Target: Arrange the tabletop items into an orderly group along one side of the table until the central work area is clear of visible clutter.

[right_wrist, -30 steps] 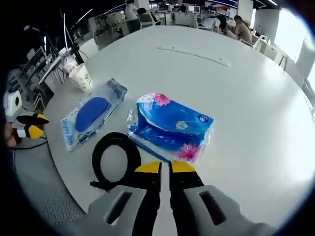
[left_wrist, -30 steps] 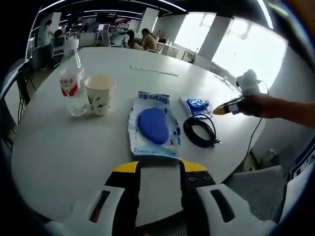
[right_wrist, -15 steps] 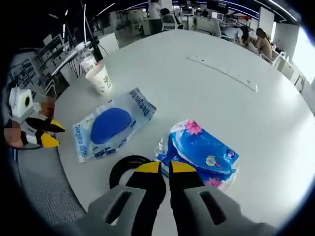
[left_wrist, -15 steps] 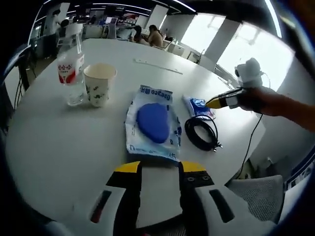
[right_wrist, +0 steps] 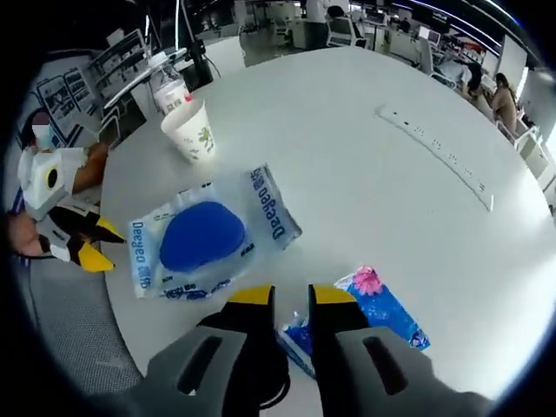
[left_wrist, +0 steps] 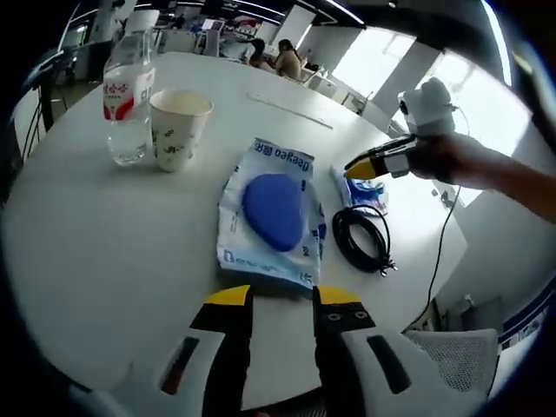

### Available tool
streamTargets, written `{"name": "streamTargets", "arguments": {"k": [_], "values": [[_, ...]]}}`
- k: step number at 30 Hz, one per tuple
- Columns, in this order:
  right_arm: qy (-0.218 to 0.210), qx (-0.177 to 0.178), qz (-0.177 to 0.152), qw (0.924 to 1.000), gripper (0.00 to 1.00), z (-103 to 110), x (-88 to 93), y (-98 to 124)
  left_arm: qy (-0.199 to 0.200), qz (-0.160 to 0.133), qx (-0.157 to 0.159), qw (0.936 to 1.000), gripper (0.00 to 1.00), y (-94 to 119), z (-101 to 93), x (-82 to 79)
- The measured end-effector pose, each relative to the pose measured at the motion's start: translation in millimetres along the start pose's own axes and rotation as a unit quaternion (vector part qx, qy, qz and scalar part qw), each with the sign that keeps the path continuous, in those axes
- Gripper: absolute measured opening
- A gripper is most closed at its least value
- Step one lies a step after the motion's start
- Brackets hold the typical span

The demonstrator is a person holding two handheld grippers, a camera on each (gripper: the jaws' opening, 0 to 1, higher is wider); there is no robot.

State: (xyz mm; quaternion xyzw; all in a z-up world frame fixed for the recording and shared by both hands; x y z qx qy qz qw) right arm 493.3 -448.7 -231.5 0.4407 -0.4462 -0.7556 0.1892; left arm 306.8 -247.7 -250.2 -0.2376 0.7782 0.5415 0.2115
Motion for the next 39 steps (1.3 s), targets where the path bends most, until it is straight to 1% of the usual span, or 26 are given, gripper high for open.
{"name": "streamTargets", "arguments": {"k": [2, 4, 9, 12, 15, 19, 21, 24, 25, 26, 28, 29, 30, 31, 32, 33, 34, 35, 39], "values": [[0.011, -0.005, 0.002, 0.9999, 0.16, -1.2, -6.8, -4.5, 0.001, 0.003, 0.002, 1.0, 0.26, -2.8, -1.2, -0.1], [0.012, -0.008, 0.004, 0.9999, 0.17, -2.1, -11.3, -7.8, 0.0, 0.006, 0.004, 1.0, 0.25, -5.8, -2.9, -0.6], [0.03, -0.017, 0.015, 0.9993, 0.19, -4.8, -21.1, -18.8, 0.03, 0.013, 0.006, 0.9994, 0.25, -13.4, -4.7, -0.5], [0.041, -0.024, 0.022, 0.9986, 0.21, -10.4, -27.3, -27.8, 0.029, 0.018, 0.007, 0.9994, 0.24, -17.2, -8.4, -1.1], [0.042, -0.035, 0.027, 0.9981, 0.24, -15.1, -31.2, -36.9, 0.027, 0.026, 0.005, 0.9993, 0.24, -20.1, -9.5, -1.4], [0.049, -0.041, 0.039, 0.9972, 0.26, -15.2, -32.4, -47.9, 0.037, 0.041, 0.0, 0.9985, 0.23, -24.0, -8.2, 0.7], [0.05, -0.041, 0.04, 0.9971, 0.26, -14.6, -32.4, -50.1, 0.042, 0.044, -0.005, 0.9981, 0.2, -25.6, -6.8, 2.4], [0.051, -0.05, 0.044, 0.9965, 0.23, -11.8, -31.2, -53.8, 0.045, 0.046, -0.002, 0.9979, 0.17, -26.2, -7.6, 2.9], [0.057, -0.043, 0.046, 0.9964, 0.22, -12.6, -30.3, -54.2, 0.045, 0.048, 0.0, 0.9978, 0.17, -27.9, -8.7, 2.7], [0.06, -0.041, 0.049, 0.9961, 0.19, -12.8, -29.7, -53.9, 0.043, 0.049, 0.0, 0.9979, 0.17, -29.1, -9.3, 2.4], [0.059, -0.036, 0.048, 0.9965, 0.09, -10.3, -27.7, -50.9, 0.042, 0.051, -0.002, 0.9978, 0.16, -31.7, -8.7, 2.1], [0.06, -0.037, 0.047, 0.9964, 0.07, -9.3, -26.8, -49.3, 0.044, 0.052, -0.005, 0.9977, 0.15, -32.3, -7.8, 2.3], [0.056, -0.045, 0.046, 0.9963, 0.03, -9.3, -25.4, -49.4, 0.047, 0.054, -0.013, 0.9974, 0.14, -32.8, -6.0, 2.9], [0.057, -0.055, 0.048, 0.9957, 0.01, -6.8, -23.8, -49.0, 0.046, 0.053, -0.011, 0.9975, 0.1, -33.2, -5.5, 2.5], [0.06, -0.06, 0.047, 0.9953, 0.0, -3.0, -21.9, -47.2, 0.04, 0.05, -0.011, 0.9979, 0.09, -33.2, -5.6, 1.6], [0.067, -0.056, 0.046, 0.9951, 0.0, -1.3, -21.0, -45.6, 0.016, 0.054, -0.01, 0.9984, 0.01, -32.4, -5.0, 1.7], [0.076, -0.058, 0.05, 0.9942, 0.0, 0.9, -19.8, -43.5, 0.025, 0.048, -0.016, 0.9984, 0.0, -32.0, -6.3, 0.9], [0.075, -0.057, 0.049, 0.9944, 0.0, 2.7, -18.1, -41.0, 0.019, 0.051, -0.017, 0.9984, 0.0, -30.6, -6.4, 0.8], [0.062, -0.055, 0.037, 0.9959, 0.0, 7.0, -14.9, -31.3, 0.022, 0.052, -0.016, 0.9983, 0.0, -31.5, -4.0, 0.0]]}}
Point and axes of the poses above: the point that each gripper's makers call its tool centre point, and the gripper's own axes: y roughly backward along the fingers, z roughly to its left, x roughly out of its underside, the point moved 8 cm from there along y, roughly backward along the fingers, and after that the axes turned 10 degrees about -x, right-handed, at the moved point
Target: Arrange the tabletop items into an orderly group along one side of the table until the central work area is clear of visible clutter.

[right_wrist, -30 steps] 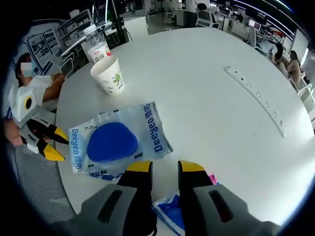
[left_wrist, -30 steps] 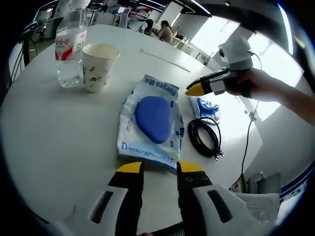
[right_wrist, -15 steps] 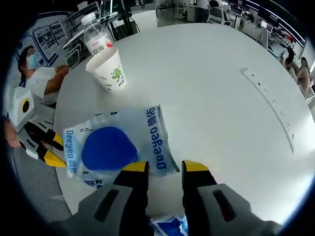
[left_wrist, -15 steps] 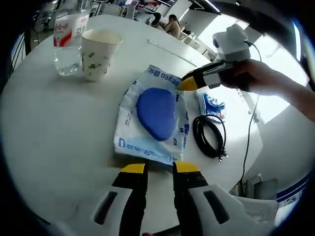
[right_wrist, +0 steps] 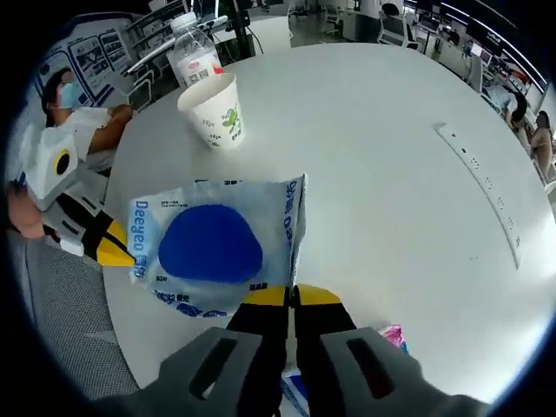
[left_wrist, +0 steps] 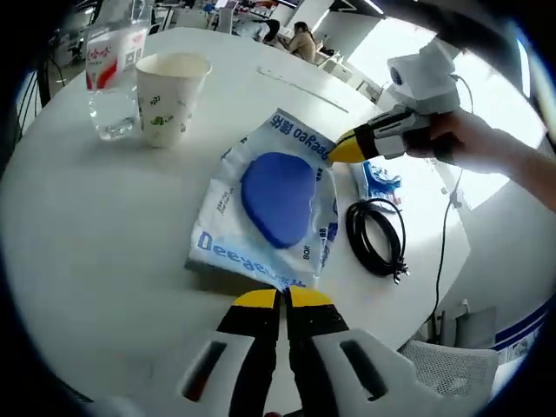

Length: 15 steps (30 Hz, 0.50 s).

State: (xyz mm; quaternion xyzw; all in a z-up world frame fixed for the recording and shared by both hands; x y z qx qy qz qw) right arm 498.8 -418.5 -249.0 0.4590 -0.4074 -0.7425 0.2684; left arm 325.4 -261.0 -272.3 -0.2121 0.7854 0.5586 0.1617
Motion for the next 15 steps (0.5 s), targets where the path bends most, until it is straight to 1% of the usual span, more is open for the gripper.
{"name": "streamTargets", "arguments": {"k": [7, 11, 13, 14, 15], "values": [[-0.016, 0.004, -0.022, 0.9996, 0.0, 7.8, 5.0, 12.7, -0.002, -0.006, -0.002, 1.0, 0.0, 2.7, 1.7, -4.1], [-0.029, 0.01, -0.045, 0.9985, 0.0, 12.4, 6.3, 24.4, -0.001, -0.014, -0.005, 0.9999, 0.0, 5.2, 4.2, -7.8], [-0.046, 0.008, -0.061, 0.997, 0.0, 16.3, 8.1, 29.7, 0.0, -0.023, -0.01, 0.9997, 0.0, 6.1, 6.8, -10.5], [-0.066, 0.007, -0.075, 0.995, 0.0, 17.1, 9.5, 32.0, -0.001, -0.025, -0.012, 0.9996, 0.0, 6.0, 8.7, -11.3], [-0.07, 0.006, -0.079, 0.9944, 0.0, 17.2, 10.2, 32.9, 0.0, -0.027, -0.014, 0.9995, 0.0, 6.2, 10.1, -12.3]]}}
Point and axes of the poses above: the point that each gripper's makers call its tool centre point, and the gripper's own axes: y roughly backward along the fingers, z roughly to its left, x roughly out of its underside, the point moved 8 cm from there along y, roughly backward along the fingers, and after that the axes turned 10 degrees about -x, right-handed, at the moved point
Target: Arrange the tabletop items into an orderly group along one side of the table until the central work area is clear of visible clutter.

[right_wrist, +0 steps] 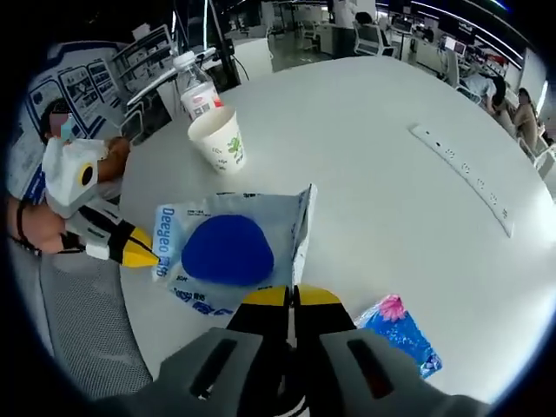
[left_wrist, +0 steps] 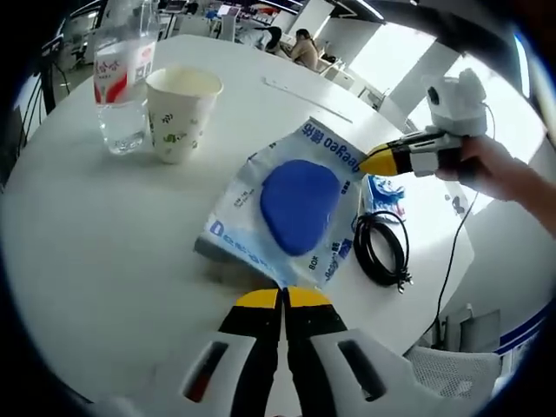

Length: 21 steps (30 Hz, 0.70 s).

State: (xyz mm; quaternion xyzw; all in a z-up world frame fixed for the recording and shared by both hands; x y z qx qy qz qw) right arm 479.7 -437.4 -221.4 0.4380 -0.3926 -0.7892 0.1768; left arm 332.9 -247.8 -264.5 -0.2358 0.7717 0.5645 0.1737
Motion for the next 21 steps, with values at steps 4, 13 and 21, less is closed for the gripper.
{"name": "streamTargets", "arguments": {"k": [4, 13, 21], "values": [[-0.011, 0.008, -0.003, 0.9999, 0.0, 1.7, 10.3, 9.6, -0.003, -0.005, 0.002, 1.0, 0.0, 0.0, 1.3, -7.7], [-0.036, 0.02, -0.022, 0.9989, 0.0, 10.1, 29.3, 27.2, -0.025, -0.014, 0.005, 0.9996, 0.0, -1.7, 1.3, -22.8], [-0.053, 0.025, -0.027, 0.9979, 0.0, 17.0, 44.8, 28.8, -0.038, -0.021, 0.006, 0.999, 0.0, -4.8, 1.9, -33.3]]}}
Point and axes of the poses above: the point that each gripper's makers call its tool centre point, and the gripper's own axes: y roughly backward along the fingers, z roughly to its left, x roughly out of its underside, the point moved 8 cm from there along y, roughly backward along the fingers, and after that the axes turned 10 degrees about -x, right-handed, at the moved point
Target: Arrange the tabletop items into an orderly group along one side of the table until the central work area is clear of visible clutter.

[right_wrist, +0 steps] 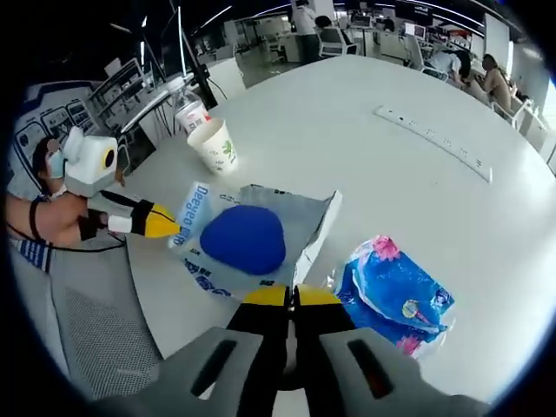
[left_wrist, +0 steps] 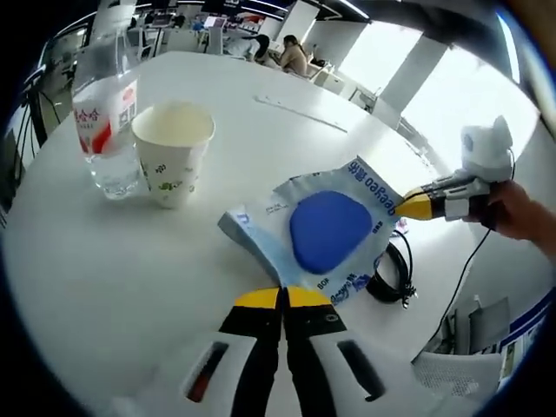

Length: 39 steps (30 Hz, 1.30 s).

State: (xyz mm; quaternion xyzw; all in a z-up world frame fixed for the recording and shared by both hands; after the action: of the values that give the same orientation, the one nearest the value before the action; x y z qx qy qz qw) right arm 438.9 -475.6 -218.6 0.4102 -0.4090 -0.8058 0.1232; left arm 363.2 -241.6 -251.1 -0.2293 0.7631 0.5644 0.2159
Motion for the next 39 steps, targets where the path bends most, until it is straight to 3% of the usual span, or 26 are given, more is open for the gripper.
{"name": "streamTargets", "arguments": {"k": [22, 39], "values": [[-0.04, -0.003, -0.017, 0.9991, 0.0, 10.9, 6.9, -18.4, 0.017, -0.024, -0.035, 0.9989, 0.0, -15.8, 22.7, -32.3], [-0.067, 0.01, -0.024, 0.9974, 0.0, 6.7, 14.9, -26.3, -0.004, -0.005, -0.04, 0.9992, 0.0, -25.4, 25.9, -28.6]]}}
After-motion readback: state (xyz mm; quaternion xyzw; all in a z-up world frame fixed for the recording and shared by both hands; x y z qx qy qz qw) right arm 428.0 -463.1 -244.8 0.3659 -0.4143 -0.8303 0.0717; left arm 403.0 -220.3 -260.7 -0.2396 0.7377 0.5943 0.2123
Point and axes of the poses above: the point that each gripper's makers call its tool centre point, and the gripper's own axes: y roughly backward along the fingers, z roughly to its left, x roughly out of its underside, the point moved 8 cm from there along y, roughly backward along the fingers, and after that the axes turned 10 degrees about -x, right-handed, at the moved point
